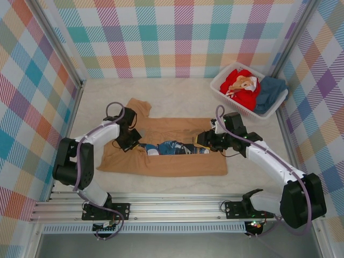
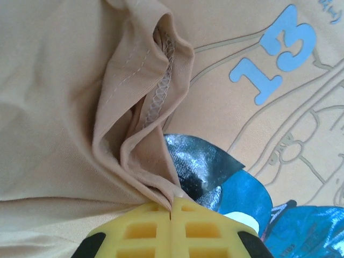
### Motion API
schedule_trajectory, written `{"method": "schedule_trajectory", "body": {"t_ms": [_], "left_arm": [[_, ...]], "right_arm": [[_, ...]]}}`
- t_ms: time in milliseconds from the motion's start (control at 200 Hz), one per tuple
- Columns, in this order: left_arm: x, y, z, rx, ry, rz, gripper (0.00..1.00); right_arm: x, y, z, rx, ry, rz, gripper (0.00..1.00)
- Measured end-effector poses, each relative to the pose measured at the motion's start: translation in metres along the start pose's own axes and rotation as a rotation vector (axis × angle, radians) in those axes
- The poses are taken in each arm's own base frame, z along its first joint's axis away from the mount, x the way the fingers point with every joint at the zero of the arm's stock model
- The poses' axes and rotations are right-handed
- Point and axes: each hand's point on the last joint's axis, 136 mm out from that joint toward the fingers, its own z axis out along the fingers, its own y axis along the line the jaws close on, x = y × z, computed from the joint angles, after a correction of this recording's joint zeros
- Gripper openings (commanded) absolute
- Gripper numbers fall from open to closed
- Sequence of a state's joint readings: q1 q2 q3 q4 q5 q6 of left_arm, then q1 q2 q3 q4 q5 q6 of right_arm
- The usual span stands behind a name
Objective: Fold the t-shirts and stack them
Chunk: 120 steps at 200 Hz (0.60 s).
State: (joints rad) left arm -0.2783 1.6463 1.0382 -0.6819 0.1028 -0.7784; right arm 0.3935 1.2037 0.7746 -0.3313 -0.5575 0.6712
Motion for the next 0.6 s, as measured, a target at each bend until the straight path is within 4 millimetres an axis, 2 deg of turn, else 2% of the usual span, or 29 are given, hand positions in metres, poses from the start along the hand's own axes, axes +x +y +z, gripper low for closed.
{"method": "schedule_trajectory", "body": {"t_ms": [100,190,265,450,600], "left_arm": [[0.003,0.004,0.009,-0.057,0.041,0.014,0.08],[0.008,0.012,0.013,-0.103,0.066,0.027,0.22],[0.012,0.017,0.012,-0.125,0.079,0.025,0.28],[0.018,0.017,0.012,-0.137,0.092,0.037,0.29],[0.023,0.005,0.009,-0.124,0.087,0.056,0.22]], "right_arm": [[0.0,0.0,0.0,0.001,0.001,0.001,0.36],[0.0,0.0,0.0,0.001,0.001,0.001,0.36],[0.001,0.0,0.0,0.002,0.002,0.002,0.36],[0.001,-0.001,0.0,0.005,0.001,0.003,0.35],[0.0,-0.001,0.0,0.006,0.001,0.001,0.35]]}}
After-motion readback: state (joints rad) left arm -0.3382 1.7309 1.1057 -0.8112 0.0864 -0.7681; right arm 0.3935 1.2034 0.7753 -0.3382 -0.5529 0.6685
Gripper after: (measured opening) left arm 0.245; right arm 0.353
